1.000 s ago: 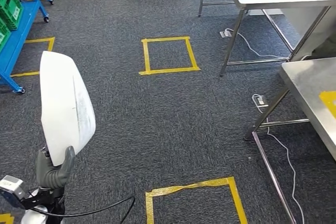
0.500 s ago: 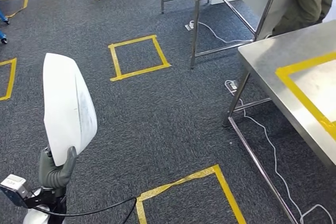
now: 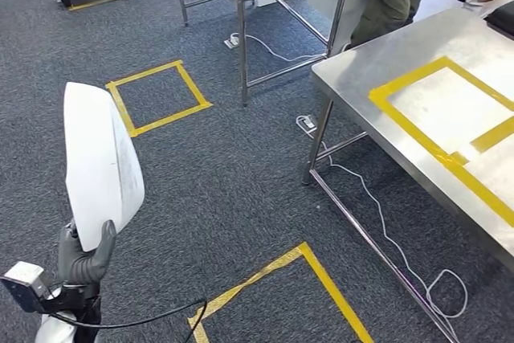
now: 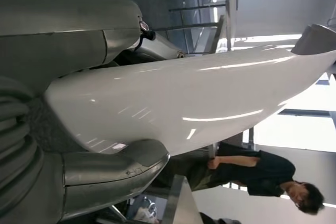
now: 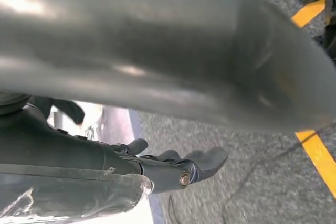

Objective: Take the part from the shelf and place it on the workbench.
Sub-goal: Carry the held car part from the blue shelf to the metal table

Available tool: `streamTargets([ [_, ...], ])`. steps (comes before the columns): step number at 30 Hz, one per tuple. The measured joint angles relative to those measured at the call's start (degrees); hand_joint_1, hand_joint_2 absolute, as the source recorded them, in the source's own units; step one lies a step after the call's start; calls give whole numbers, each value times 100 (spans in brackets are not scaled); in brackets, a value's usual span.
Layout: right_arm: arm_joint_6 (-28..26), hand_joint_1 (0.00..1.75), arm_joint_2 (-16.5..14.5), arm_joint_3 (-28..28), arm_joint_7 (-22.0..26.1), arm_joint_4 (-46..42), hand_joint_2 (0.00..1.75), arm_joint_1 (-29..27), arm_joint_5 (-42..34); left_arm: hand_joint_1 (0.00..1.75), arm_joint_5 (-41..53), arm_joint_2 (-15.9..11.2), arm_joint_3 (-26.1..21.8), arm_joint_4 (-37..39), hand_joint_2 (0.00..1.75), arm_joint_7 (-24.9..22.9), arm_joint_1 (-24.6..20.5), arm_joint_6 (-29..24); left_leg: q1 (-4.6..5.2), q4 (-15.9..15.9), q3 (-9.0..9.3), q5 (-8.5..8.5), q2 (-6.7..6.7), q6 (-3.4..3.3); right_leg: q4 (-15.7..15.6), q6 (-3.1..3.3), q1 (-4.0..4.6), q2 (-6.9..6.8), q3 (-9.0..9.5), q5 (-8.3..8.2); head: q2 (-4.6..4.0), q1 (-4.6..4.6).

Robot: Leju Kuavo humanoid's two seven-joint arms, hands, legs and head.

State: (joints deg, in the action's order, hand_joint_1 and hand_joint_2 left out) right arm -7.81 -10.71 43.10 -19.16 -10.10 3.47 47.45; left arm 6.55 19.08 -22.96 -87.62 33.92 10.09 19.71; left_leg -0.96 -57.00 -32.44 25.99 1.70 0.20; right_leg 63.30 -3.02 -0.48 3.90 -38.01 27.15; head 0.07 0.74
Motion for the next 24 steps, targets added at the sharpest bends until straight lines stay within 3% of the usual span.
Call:
streamTargets([
  [1, -3, 0, 0, 1, -8, 0, 0, 14, 13, 175, 7, 2, -11, -1, 175, -29, 4, -97, 18, 1, 10, 10, -88, -26, 373, -12, 12, -203, -179, 196, 0, 18],
  [2, -4, 0, 0, 1, -11, 0, 0, 27, 24, 175, -2, 2, -22, -1, 175, -44, 7, -152, 34, 0, 15, 19, -181, -43, 772, -22, 9, -293, -375, 381, 0, 21],
  [3, -5, 0, 0, 1, -15, 0, 0, 35, 32, 175, -23, 3, -28, -1, 175, -58, 8, -177, 46, -1, 20, 26, -271, -50, 1087, -27, 6, -328, -527, 499, 0, 19],
  [4, -6, 0, 0, 1, -20, 0, 0, 34, 37, 175, -58, 3, -32, -1, 175, -66, 8, -185, 53, -1, 26, 34, -355, -54, 1204, -28, 6, -341, -578, 506, 0, 20],
  [5, -5, 0, 0, 2, -24, 0, 0, 29, 40, 175, -95, 3, -32, -1, 175, -77, 7, -196, 57, -2, 39, 44, -434, -52, 1091, -23, 7, -354, -505, 407, 0, 19],
  [6, -6, 0, 0, 3, -28, 0, 0, 25, 45, 175, -142, 3, -30, -1, 175, -90, 7, -219, 60, -2, 58, 58, -507, -43, 764, -12, 12, -406, -316, 232, 0, 20],
  [8, -6, 0, 0, 5, -32, 0, 0, 33, 61, 175, -226, 3, -26, -4, 175, -103, 6, -340, 78, -8, 106, 97, -637, -1, -40, 29, 43, -650, 152, -83, 0, 20],
  [9, -8, 0, 0, 5, -30, 0, 0, 44, 71, 175, -261, 2, -21, -10, 175, -88, 4, -490, 91, -13, 125, 114, -693, 28, -293, 55, 59, -737, 294, -161, 0, 15],
  [10, -10, 0, 1, 6, -26, 0, 0, 54, 80, 175, -290, 2, -8, -22, 175, -64, 2, -683, 104, -17, 138, 126, -746, 56, -400, 82, 75, -769, 348, -184, 0, 11],
  [12, -20, 0, 2, 14, -22, 0, 0, 49, 96, 175, -353, 0, 41, -67, 175, -21, -3, -1055, 100, -12, 152, 143, -845, 116, -419, 140, 85, -633, 330, -203, 0, 5],
  [13, -23, 0, 2, 19, -24, -1, 0, 42, 103, 175, -384, -2, 69, -93, 175, -18, -6, -1147, 86, -34, 151, 175, -790, 151, -433, 168, 77, -563, 331, -215, 0, 2],
  [15, -27, 0, 3, 25, -32, 0, 0, 43, 118, 175, -420, -9, 101, -137, 175, -21, -7, -1195, 62, -337, 25, 392, -512, 206, -467, 224, 44, -430, 346, -246, 0, -21],
  [16, -26, 0, 4, 26, -36, 0, 0, 49, 124, 175, -424, -14, 107, -147, 175, -21, -7, -1200, 55, -662, -126, 569, -348, 220, -470, 239, 33, -367, 343, -252, 0, -36],
  [17, -24, 0, 4, 27, -38, 0, 0, 56, 129, 175, -426, -16, 107, -153, 175, -21, -5, -1206, 55, -1059, -325, 750, -265, 227, -470, 250, 29, -297, 339, -256, 0, -46],
  [18, -22, 0, 4, 27, -38, 0, 0, 58, 132, 175, -428, -18, 105, -154, 175, -21, -4, -1211, 55, -1410, -513, 868, -232, 233, -470, 255, 26, -218, 336, -259, 0, -52],
  [19, -21, 0, 4, 27, -38, 0, 0, 53, 134, 175, -429, -19, 104, -154, 175, -21, -3, -1215, 53, -1609, -636, 879, -220, 237, -469, 256, 23, -130, 335, -260, 0, -53],
  [20, -21, 0, 4, 28, -38, 0, 0, 47, 134, 175, -429, -19, 104, -156, 175, -21, -3, -1217, 49, -1599, -660, 774, -211, 239, -468, 251, 14, -37, 337, -263, 0, -53],
  [21, -21, 0, 4, 29, -39, 0, 0, 43, 134, 175, -429, -19, 105, -158, 175, -21, -3, -1217, 39, -1378, -576, 578, -188, 243, -466, 241, 2, 57, 339, -267, 0, -52],
  [23, -21, 0, 4, 31, -40, -1, 0, 47, 134, 175, -429, -19, 106, -162, 175, -21, -2, -1218, -12, -638, -245, 179, 19, 265, -445, 190, -14, 240, 324, -275, 0, -57],
  [24, -22, 0, 4, 31, -40, -1, 0, 53, 135, 175, -432, -17, 106, -166, 175, -29, -1, -1214, -37, -342, -113, 79, 141, 259, -428, 155, -17, 322, 298, -279, 0, -56],
])
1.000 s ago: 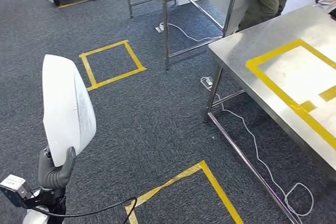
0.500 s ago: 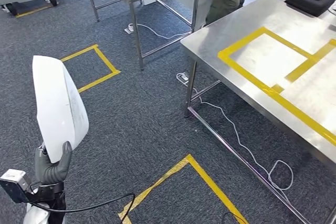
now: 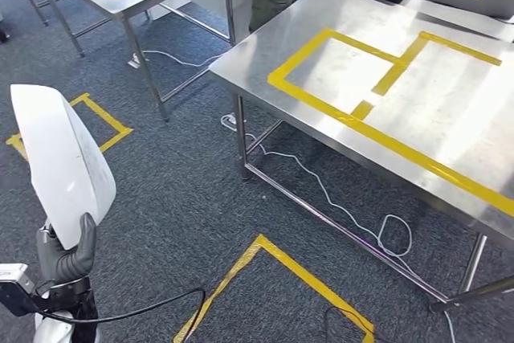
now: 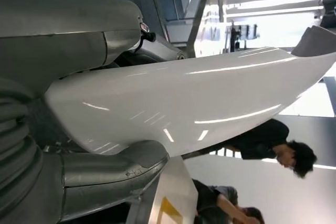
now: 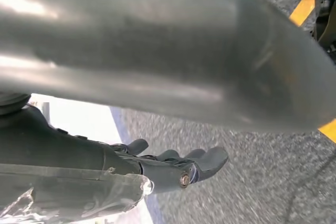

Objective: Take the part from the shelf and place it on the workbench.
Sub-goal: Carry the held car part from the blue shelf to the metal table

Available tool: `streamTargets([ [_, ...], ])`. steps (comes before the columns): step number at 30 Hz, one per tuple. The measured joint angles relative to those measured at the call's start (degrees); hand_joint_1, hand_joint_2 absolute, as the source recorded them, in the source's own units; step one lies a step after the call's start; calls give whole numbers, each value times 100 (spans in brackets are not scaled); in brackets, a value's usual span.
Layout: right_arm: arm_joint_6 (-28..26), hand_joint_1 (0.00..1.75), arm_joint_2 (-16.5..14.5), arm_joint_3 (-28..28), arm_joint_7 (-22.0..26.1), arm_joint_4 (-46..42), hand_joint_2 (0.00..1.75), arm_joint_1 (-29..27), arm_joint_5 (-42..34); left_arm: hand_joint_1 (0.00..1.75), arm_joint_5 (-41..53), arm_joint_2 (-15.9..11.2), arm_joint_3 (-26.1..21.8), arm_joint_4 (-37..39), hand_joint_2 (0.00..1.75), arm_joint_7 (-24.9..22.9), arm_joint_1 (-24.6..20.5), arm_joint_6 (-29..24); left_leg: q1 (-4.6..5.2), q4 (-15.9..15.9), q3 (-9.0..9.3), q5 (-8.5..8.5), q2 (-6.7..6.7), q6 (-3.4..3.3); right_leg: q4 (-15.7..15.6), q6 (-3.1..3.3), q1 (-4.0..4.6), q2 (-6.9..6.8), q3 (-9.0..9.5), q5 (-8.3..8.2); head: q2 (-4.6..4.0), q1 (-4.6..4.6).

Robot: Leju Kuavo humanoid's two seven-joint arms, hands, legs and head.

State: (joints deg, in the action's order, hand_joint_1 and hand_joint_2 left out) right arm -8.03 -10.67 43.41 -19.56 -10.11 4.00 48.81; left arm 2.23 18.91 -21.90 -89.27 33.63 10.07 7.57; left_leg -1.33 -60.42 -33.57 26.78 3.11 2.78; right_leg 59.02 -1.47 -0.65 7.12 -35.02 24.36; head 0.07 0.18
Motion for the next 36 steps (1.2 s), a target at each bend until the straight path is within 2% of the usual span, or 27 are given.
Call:
streamTargets([
  [1, -1, 0, 0, 0, -1, -1, 0, 0, 2, 175, -3, 2, 0, -3, 175, -13, 1, 10, -15, 181, 75, -33, 90, -16, 8, -39, -3, 71, -31, -9, 0, -3],
  [2, -2, 0, 0, 0, -1, -1, 0, -11, 4, 175, -9, 5, 2, -5, 175, -28, 1, 28, -12, 255, 97, -23, 116, -52, 6, -78, -9, 133, -63, -23, 0, -3],
  [3, -2, 0, 0, 0, -1, 0, 0, -31, 6, 175, -19, 10, 5, -8, 175, -46, 0, 50, -5, 260, 93, -23, 64, -104, -16, -113, -26, 189, -92, -40, 0, 0],
  [4, 0, 0, 0, 1, -1, 1, 0, -58, 6, 175, -36, 13, 14, -8, 175, -60, -3, 77, -1, 266, 94, -33, 0, -149, -19, -141, -35, 179, -110, -42, 0, 1],
  [6, 4, 0, 0, 2, 13, 1, 0, -82, 4, 175, -87, 17, 27, -7, 175, -88, -4, 136, 3, 278, 101, -48, -132, -239, 212, -176, -14, -113, -234, 113, 0, 35],
  [8, 5, 0, 0, 4, 38, 1, 0, -55, 2, 175, -148, 16, 19, -5, 175, -116, 0, 209, 36, 279, 103, -43, -280, -291, 892, -187, 11, -505, -548, 480, 0, 64],
  [9, 5, 0, 0, 6, 50, 1, 0, -38, 2, 175, -177, 15, 11, -3, 175, -129, 2, 250, 55, 279, 104, -39, -369, -304, 1275, -190, 11, -594, -729, 647, 0, 64],
  [10, 6, 0, 0, 10, 56, 1, 0, -28, 2, 175, -206, 14, 5, -1, 175, -139, 3, 288, 70, 278, 107, -33, -458, -312, 1535, -189, 10, -638, -845, 730, 0, 62],
  [11, 7, 0, 0, 17, 60, 1, 0, -26, 1, 175, -228, 14, 2, 2, 175, -147, 2, 327, 80, 278, 112, -26, -543, -315, 1595, -185, 10, -662, -860, 711, 0, 63],
  [12, 7, 0, 1, 27, 61, 1, 0, -30, 0, 175, -246, 13, 2, 4, 175, -152, 2, 360, 86, 278, 123, -18, -618, -311, 1418, -176, 12, -688, -751, 593, 0, 63],
  [13, 8, 0, 1, 39, 62, 1, 0, -32, -1, 175, -262, 13, 2, 5, 175, -154, 2, 389, 88, 277, 139, -7, -686, -299, 1058, -164, 18, -755, -540, 417, 0, 64],
  [15, 9, 0, 1, 55, 66, 1, 0, -18, -2, 175, -285, 10, 1, 5, 175, -154, 1, 430, 110, 272, 176, 24, -810, -253, 324, -127, 50, -996, -125, 162, 0, 61],
  [17, 14, 0, 1, 61, 73, 0, 0, -1, 0, 175, -293, 2, 1, 5, 175, -152, -2, 467, 130, 275, 203, 42, -923, -194, 50, -82, 83, -1085, 14, 97, 0, 55],
  [19, 16, 0, 4, 75, 79, -1, 0, -7, 2, 175, -292, -2, 15, 5, 175, -149, -9, 503, 115, 291, 227, 52, -1011, -126, 30, -21, 84, -938, -1, 65, 0, 55],
  [20, 16, 0, 5, 83, 80, -1, 0, -11, 3, 175, -287, -5, 26, 5, 175, -146, -13, 519, 100, 259, 225, 93, -950, -91, 9, 13, 74, -866, 3, 49, 0, 51],
  [21, 16, 0, 7, 91, 83, -1, 0, -10, 4, 175, -284, -9, 33, 5, 175, -140, -17, 535, 88, 135, 179, 192, -825, -61, -13, 46, 57, -795, 11, 29, 0, 42],
  [23, 17, 0, 7, 97, 86, -1, 0, 0, 12, 175, -277, -19, 33, 8, 175, -133, -17, 569, 73, -466, -97, 532, -500, -25, -33, 86, 31, -654, 19, 4, 0, 9],
  [25, 21, 0, 7, 99, 87, -1, 0, 0, 27, 175, -278, -24, 26, 11, 175, -130, -12, 591, 73, -1154, -459, 787, -377, -12, -32, 98, 27, -498, 10, -4, 0, -8],
  [26, 24, 0, 7, 101, 86, -1, 0, -6, 38, 175, -278, -24, 24, 13, 175, -130, -11, 595, 73, -1275, -543, 759, -363, -12, -31, 96, 24, -409, 9, -6, 0, -8],
  [27, 28, 0, 7, 102, 84, -1, 0, -12, 46, 175, -278, -24, 22, 14, 175, -130, -12, 598, 71, -1186, -524, 624, -350, -16, -30, 89, 19, -318, 11, -11, 0, -6],
  [28, 32, 0, 7, 102, 82, -1, 0, -13, 54, 175, -278, -24, 21, 14, 175, -130, -12, 598, 64, -902, -402, 413, -312, -19, -29, 77, 10, -223, 13, -17, 0, -6],
  [30, 38, 0, 7, 103, 81, -1, 0, -6, 60, 175, -278, -23, 20, 15, 175, -129, -15, 599, 16, -150, -57, 60, -26, -17, -6, 26, 4, -48, -7, -28, 0, -10],
  [32, 40, 0, 8, 103, 81, -1, 0, -4, 66, 175, -277, -20, 20, 19, 175, -126, -16, 600, -15, 244, 117, -22, 213, -44, -1, -46, -1, 98, -62, -47, 0, -15],
  [33, 40, 0, 9, 103, 81, -1, 0, -14, 68, 175, -277, -16, 20, 21, 175, -124, -20, 601, -10, 288, 128, -9, 213, -79, -13, -86, -6, 165, -100, -63, 0, -14],
  [34, 40, 0, 9, 103, 80, 0, 0, -31, 70, 175, -277, -13, 23, 23, 175, -123, -25, 603, -5, 282, 124, -20, 137, -124, -38, -122, -23, 209, -124, -81, 0, -14],
  [35, 40, 0, 9, 103, 79, 1, 0, -48, 71, 175, -277, -8, 30, 23, 175, -122, -32, 607, -5, 291, 127, -31, 66, -171, -19, -150, -21, 132, -151, -69, 0, -7],
  [36, 40, 0, 9, 103, 76, 1, 0, -55, 72, 175, -277, -5, 33, 23, 175, -121, -37, 612, -6, 301, 132, -40, -14, -215, 92, -170, -12, -34, -215, 7, 0, 18],
])
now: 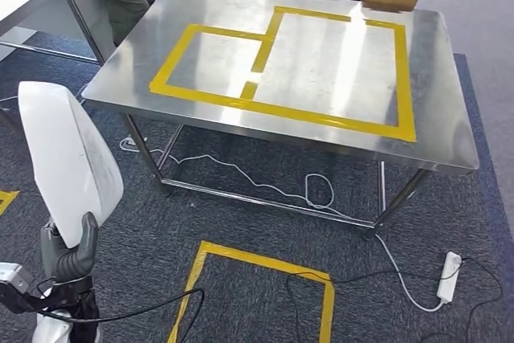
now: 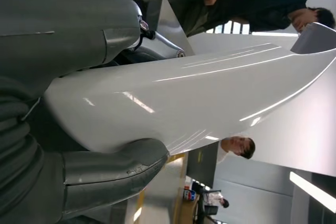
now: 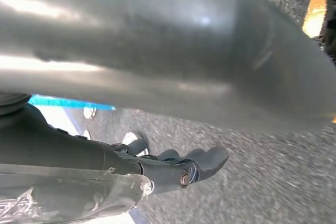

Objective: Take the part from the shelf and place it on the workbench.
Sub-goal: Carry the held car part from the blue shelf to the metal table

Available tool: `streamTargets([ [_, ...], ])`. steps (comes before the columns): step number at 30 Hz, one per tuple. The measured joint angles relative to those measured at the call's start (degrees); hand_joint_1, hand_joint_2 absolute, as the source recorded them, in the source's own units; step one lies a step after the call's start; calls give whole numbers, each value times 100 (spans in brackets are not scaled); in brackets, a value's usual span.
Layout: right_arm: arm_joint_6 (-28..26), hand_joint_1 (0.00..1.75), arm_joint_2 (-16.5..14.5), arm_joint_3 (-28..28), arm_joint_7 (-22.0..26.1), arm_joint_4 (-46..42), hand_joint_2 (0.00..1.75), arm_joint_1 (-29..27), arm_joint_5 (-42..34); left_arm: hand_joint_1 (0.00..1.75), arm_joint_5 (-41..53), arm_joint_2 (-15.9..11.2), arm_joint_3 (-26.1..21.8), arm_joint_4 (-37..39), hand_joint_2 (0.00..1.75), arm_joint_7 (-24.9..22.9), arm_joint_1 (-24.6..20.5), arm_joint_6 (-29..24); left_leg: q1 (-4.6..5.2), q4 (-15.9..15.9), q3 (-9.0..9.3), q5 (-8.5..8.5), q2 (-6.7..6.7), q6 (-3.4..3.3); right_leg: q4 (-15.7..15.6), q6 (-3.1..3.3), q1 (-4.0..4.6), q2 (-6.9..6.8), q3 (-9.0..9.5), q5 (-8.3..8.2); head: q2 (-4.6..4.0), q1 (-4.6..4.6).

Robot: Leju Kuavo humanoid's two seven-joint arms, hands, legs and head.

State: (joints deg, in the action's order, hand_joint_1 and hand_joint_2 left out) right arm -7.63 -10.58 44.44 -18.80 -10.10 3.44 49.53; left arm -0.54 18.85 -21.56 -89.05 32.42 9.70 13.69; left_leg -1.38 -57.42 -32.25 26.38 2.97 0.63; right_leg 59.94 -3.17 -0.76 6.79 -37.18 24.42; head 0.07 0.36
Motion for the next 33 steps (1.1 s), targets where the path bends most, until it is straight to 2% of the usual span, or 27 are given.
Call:
streamTargets([
  [2, 0, 0, 0, 0, -4, 0, 0, 18, 2, 175, 0, 2, -6, 0, 175, 1, 4, 7, 15, 9, 4, 1, -174, -58, 593, -22, 23, -439, -274, 349, 0, 40],
  [3, 0, 0, 0, 0, -4, 0, 0, 33, 2, 175, 1, 1, -14, 1, 175, 1, 8, 8, 29, 8, 5, 7, -269, -72, 1002, -33, 22, -561, -466, 554, 0, 51],
  [4, 0, 0, 0, 0, -2, 0, 0, 42, 2, 175, 1, 1, -20, 1, 175, 1, 11, 8, 41, 8, 7, 13, -363, -78, 1343, -40, 20, -611, -623, 694, 0, 50],
  [5, 0, 0, 0, 0, 0, 0, 0, 43, 2, 175, 1, 1, -23, 2, 175, 1, 12, 8, 49, 7, 12, 20, -453, -80, 1517, -44, 19, -630, -691, 732, 0, 51],
  [6, 0, 0, 0, 0, 0, 0, 0, 38, 2, 175, 2, 1, -24, 3, 175, 1, 11, 8, 54, 7, 22, 29, -534, -78, 1467, -43, 20, -643, -645, 664, 0, 50],
  [7, 0, 0, 0, 0, 0, 0, 0, 33, 3, 175, 2, 2, -22, 3, 175, 2, 11, 8, 57, 6, 40, 42, -611, -69, 1183, -37, 21, -676, -475, 506, 0, 51],
  [9, 1, 0, 1, 0, -2, -1, 0, 36, 5, 175, 1, 2, -21, 2, 175, 2, 10, 8, 78, 3, 90, 82, -744, -24, 382, -8, 39, -900, 3, 182, 0, 49],
  [10, 1, 0, 1, 0, -1, -1, 0, 44, 8, 175, 1, 0, -21, 2, 175, 2, 9, 8, 93, 3, 114, 101, -802, 3, 96, 19, 51, -992, 170, 88, 0, 44],
  [11, 2, 0, 1, 0, 0, -1, 0, 49, 10, 175, 1, -2, -21, 2, 175, 2, 8, 8, 107, 6, 133, 113, -851, 32, -40, 47, 65, -1045, 244, 56, 0, 40],
  [13, 3, 0, 2, 0, -3, -1, 0, 49, 11, 175, 2, -5, -16, 2, 175, 2, 4, 9, 110, 35, 164, 115, -944, 93, -67, 113, 81, -945, 228, 44, 0, 34],
  [14, 3, 0, 3, 1, -6, -2, 0, 43, 9, 175, 2, -7, -10, 2, 175, 1, 1, 15, 98, 35, 176, 130, -914, 132, -84, 146, 74, -890, 227, 32, 0, 33],
  [16, 3, 0, 4, 3, -11, -2, 0, 45, 3, 175, 5, -15, 1, 3, 175, -3, -2, 63, 79, -209, 74, 312, -667, 197, -123, 208, 40, -798, 242, 4, 0, 15],
  [17, 4, 0, 4, 3, -11, -2, 0, 50, -3, 175, 7, -21, 1, 4, 175, -9, 1, 112, 71, -519, -82, 478, -502, 218, -132, 237, 26, -756, 246, 7, 0, -2],
  [18, 5, 0, 4, 4, -7, -2, 0, 55, -10, 175, 7, -28, 1, 8, 175, -14, 8, 186, 71, -916, -296, 651, -397, 230, -134, 259, 23, -714, 244, 19, 0, -14],
  [19, 7, 0, 4, 4, 0, -2, 0, 56, -20, 175, 5, -39, 2, 14, 175, -14, 17, 277, 71, -1299, -517, 770, -357, 239, -135, 286, 23, -665, 246, 48, 0, -22],
  [20, 5, 0, 4, 7, 6, -2, 0, 53, -27, 175, 9, -51, 6, 22, 175, -5, 29, 370, 70, -1552, -686, 787, -344, 244, -137, 303, 24, -614, 258, 84, 0, -25],
  [21, 0, 0, 4, 13, 14, -2, 0, 47, -33, 175, 24, -62, 11, 31, 175, 10, 37, 456, 69, -1600, -756, 685, -342, 242, -137, 306, 23, -567, 281, 114, 0, -24],
  [22, -7, 0, 4, 20, 20, -2, 0, 42, -36, 175, 50, -73, 15, 39, 175, 28, 43, 522, 67, -1432, -713, 489, -342, 235, -137, 302, 20, -525, 319, 147, 0, -23],
  [24, -18, 0, 4, 34, 36, -2, 0, 39, -37, 175, 117, -91, 23, 49, 175, 66, 43, 601, 65, -723, -421, 56, -339, 210, -132, 255, 22, -465, 395, 200, 0, -29],
  [25, -20, 0, 4, 38, 40, -2, 0, 41, -34, 175, 162, -99, 36, 52, 175, 88, 40, 630, 63, -383, -274, -41, -336, 187, -126, 220, 33, -441, 419, 253, 0, -37],
  [27, -18, 0, 5, 44, 43, -2, 0, 42, -25, 175, 268, -125, 75, 59, 175, 134, 46, 687, 66, 6, -120, -6, -329, 118, -143, 133, 56, -423, 483, 338, 0, -47],
  [30, -7, 0, 7, 66, 46, -2, 0, 32, -18, 175, 344, -166, 119, 67, 175, 178, 69, 745, 58, 120, 48, 70, -322, -10, -123, 36, 48, -475, 623, 353, 0, -20],
  [31, -4, 0, 7, 75, 49, -2, 0, 34, -18, 175, 353, -171, 125, 68, 175, 187, 76, 753, 61, 120, 125, 91, -324, -47, 33, 21, 44, -517, 550, 388, 0, -6],
  [32, -2, 0, 7, 81, 53, -2, 0, 36, -18, 175, 363, -176, 128, 68, 175, 194, 84, 760, 69, 122, 203, 128, -330, -80, 342, 9, 41, -561, 371, 447, 0, 2],
  [33, -2, 0, 7, 85, 57, -2, 0, 34, -18, 175, 372, -180, 131, 68, 175, 199, 88, 765, 75, 124, 279, 185, -337, -101, 735, -2, 41, -594, 118, 539, 0, 8],
])
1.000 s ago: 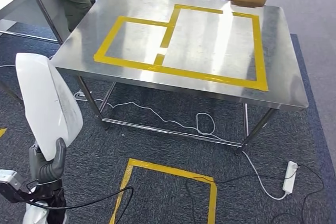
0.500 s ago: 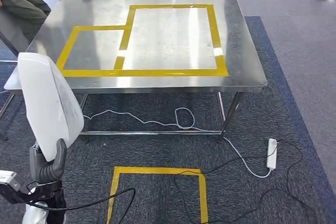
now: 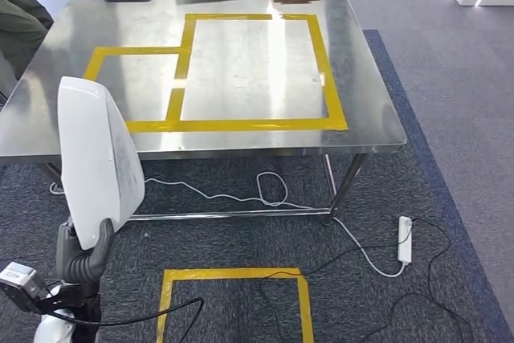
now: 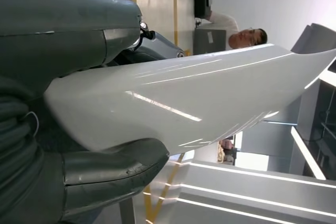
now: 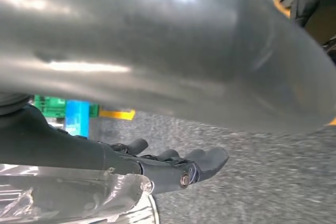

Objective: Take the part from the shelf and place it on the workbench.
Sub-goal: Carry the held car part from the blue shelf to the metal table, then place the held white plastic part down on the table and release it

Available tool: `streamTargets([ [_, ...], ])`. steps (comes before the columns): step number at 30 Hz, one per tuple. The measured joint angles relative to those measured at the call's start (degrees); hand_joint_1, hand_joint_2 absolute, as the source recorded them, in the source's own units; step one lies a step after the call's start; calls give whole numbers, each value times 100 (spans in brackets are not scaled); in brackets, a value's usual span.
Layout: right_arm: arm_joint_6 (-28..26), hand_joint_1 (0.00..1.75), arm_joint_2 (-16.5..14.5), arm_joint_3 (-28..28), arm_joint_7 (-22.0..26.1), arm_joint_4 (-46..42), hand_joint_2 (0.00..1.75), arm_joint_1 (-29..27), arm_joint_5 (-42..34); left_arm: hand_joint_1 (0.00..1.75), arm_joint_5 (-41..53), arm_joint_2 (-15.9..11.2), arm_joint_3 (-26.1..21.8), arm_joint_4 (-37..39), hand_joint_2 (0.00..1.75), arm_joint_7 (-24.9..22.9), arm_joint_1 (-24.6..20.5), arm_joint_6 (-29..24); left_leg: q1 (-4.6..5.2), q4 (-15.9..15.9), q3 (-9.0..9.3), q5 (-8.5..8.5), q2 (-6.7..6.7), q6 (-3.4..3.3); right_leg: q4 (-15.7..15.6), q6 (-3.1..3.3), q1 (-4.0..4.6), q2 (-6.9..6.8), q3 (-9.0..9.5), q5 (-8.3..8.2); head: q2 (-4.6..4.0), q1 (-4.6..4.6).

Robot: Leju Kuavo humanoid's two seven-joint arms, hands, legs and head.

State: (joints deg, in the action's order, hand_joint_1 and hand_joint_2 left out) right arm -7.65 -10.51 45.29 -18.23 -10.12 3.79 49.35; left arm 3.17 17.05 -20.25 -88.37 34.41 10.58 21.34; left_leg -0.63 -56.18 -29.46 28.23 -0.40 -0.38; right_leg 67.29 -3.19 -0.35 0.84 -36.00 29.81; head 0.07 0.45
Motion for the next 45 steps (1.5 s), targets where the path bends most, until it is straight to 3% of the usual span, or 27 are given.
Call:
streamTargets([
  [2, 1, 0, 0, 4, 6, 0, 0, -31, 0, 175, 11, -7, 5, 0, 175, 4, 8, 5, 6, 9, 187, 157, -3, -20, 626, -24, -1, -22, -548, 299, 0, 12],
  [4, 2, 0, 0, 10, 11, 0, 0, -73, -1, 175, 10, -15, 9, 1, 175, 7, 19, 11, 4, 30, 443, 351, 13, -10, 588, -28, -8, -28, -828, 536, 0, 16],
  [5, 2, 0, 0, 14, 15, 0, 0, -91, 0, 175, 10, -17, 12, 2, 175, 7, 22, 19, 2, 40, 586, 463, 21, 4, 339, -21, -13, -39, -871, 444, 0, 19],
  [8, 3, 0, 0, 37, 27, 4, 0, -144, 3, 175, 10, -23, 17, 15, 175, 8, 33, 45, 8, 91, 969, 834, 32, 85, -426, 42, 9, -148, -840, -739, -1, 12],
  [9, 2, 0, 0, 44, 27, 4, 0, -147, 5, 175, 13, -26, 21, 16, 175, 9, 32, 50, 0, 139, 1095, 910, 35, 129, -501, 76, 32, -167, -793, -969, -1, 2],
  [11, 1, 0, 2, 51, 29, -5, 0, -98, 15, 175, 25, -29, 36, 14, 175, 9, 2, 34, -29, 76, 1205, 837, 38, 213, -490, 152, 66, -137, -641, -852, 0, -3],
  [12, -3, 0, 5, 53, 30, -11, 0, -68, 23, 175, 35, -29, 44, 11, 175, 8, -23, 7, -39, -185, 1104, 677, 39, 248, -529, 194, 59, -115, -537, -789, 1, -1],
  [13, -5, 0, 10, 54, 32, -15, 0, -40, 29, 175, 39, -28, 48, 11, 175, 8, -45, -30, -39, -581, 863, 519, 41, 274, -583, 229, 48, -99, -412, -725, 1, -7],
  [15, -10, 0, 16, 55, 28, -21, 0, -17, 38, 175, 40, -28, 46, 11, 175, 7, -53, -100, -36, -1380, 203, 500, 42, 312, -729, 261, 25, -69, -118, -608, 0, -39],
  [17, -10, 0, 17, 56, 24, -22, 0, -25, 40, 175, 40, -28, 39, 11, 175, 9, -40, -134, -31, -1662, -353, 989, 42, 313, -877, 264, 12, -29, 192, -480, 0, -47],
  [19, -8, 0, 15, 57, 24, -21, 0, -44, 42, 175, 44, -28, 35, 11, 175, 14, -37, -151, -20, -1501, -713, 1402, 42, 294, -998, 263, -9, 24, 506, -336, 0, -47],
  [20, -8, 0, 14, 58, 24, -20, 0, -54, 44, 175, 46, -28, 33, 11, 175, 16, -36, -156, -11, -1286, -832, 1330, 42, 279, -1035, 254, -23, 48, 648, -259, 0, -47],
  [21, -7, 0, 14, 58, 24, -19, 0, -69, 46, 175, 46, -28, 28, 12, 175, 16, -34, -157, 0, -989, -914, 951, 42, 258, -1055, 237, -33, 68, 741, -181, 0, -56],
  [23, -8, 0, 9, 58, 27, -9, 0, -94, 50, 175, 43, -28, 19, 19, 175, 12, -25, -148, 19, -327, -1042, -281, 49, 207, -1006, 167, -26, 106, 839, -9, 1, -84],
  [24, -8, 0, 8, 59, 27, -4, 0, -102, 51, 175, 38, -27, 15, 23, 175, 6, -14, -134, 25, -136, -1077, -755, 57, 187, -984, 128, -17, 122, 847, 77, 1, -90],
  [25, -9, 0, 6, 60, 30, 0, 0, -100, 54, 175, 34, -26, 14, 25, 175, 0, -13, -115, 31, -48, -1100, -988, 66, 170, -974, 90, -10, 135, 873, 147, 1, -88],
  [27, -11, 0, 7, 61, 33, -1, 0, -78, 57, 175, 27, -23, 15, 25, 175, -5, -39, -86, 18, -54, -1064, -974, 76, 122, -1004, 25, -13, 120, 926, 259, 1, -73],
  [29, -13, 0, 7, 61, 38, -1, 0, -43, 61, 175, 34, -16, 18, 24, 175, 9, -72, -95, -5, -18, -1004, -904, 72, 51, -731, -33, -14, 52, 848, 480, 1, -55],
  [31, -13, 0, 7, 60, 41, 0, 0, -20, 63, 175, 68, -3, 19, 24, 175, 32, -78, -154, -7, -9, -952, -839, 62, 5, 33, -63, -15, -9, 468, 860, 0, -39],
  [33, -13, 0, 7, 60, 42, 0, 0, -16, 64, 175, 103, 8, 18, 24, 175, 44, -80, -213, -3, -10, -913, -796, 61, -4, 635, -82, -18, -23, 93, 1000, 0, -39],
  [34, -13, 0, 7, 61, 42, 0, 0, -17, 64, 175, 110, 13, 17, 24, 175, 45, -81, -224, -3, -12, -888, -778, 66, 0, 630, -89, -19, -24, 39, 870, 0, -39],
  [35, -13, 0, 7, 61, 42, 0, 0, -15, 64, 175, 113, 16, 16, 24, 175, 45, -80, -231, -7, -13, -856, -761, 73, 12, 396, -94, -22, -26, 94, 633, 0, -38],
  [37, -13, 0, 6, 61, 46, 0, 0, -4, 65, 175, 112, 17, 16, 24, 175, 51, -83, -232, -8, -21, -791, -725, 84, 56, -386, -104, -29, -36, 397, 130, 0, -35],
  [38, -13, 0, 5, 61, 50, 0, 0, 2, 67, 175, 112, 18, 17, 24, 175, 55, -86, -232, -1, -29, -769, -714, 87, 86, -685, -94, -28, -34, 524, -21, 0, -39],
  [40, -14, 0, 4, 60, 57, 0, 0, 11, 69, 175, 110, 19, 17, 23, 175, 63, -92, -230, 20, -51, -754, -700, 90, 126, -914, -40, -27, -23, 609, -84, 0, -44],
  [44, -15, 0, 4, 65, 60, 0, 0, 1, 70, 175, 109, 18, 16, 21, 175, 72, -94, -226, 33, -48, -752, -741, 90, -150, -941, 41, -22, 2, 599, -101, 0, -52],
  [45, -14, 0, 4, 66, 61, 0, 0, 1, 70, 175, 110, 18, 17, 20, 175, 73, -96, -224, 33, -38, -747, -761, 90, -166, -940, 59, -14, 4, 597, -108, 0, -52],
])
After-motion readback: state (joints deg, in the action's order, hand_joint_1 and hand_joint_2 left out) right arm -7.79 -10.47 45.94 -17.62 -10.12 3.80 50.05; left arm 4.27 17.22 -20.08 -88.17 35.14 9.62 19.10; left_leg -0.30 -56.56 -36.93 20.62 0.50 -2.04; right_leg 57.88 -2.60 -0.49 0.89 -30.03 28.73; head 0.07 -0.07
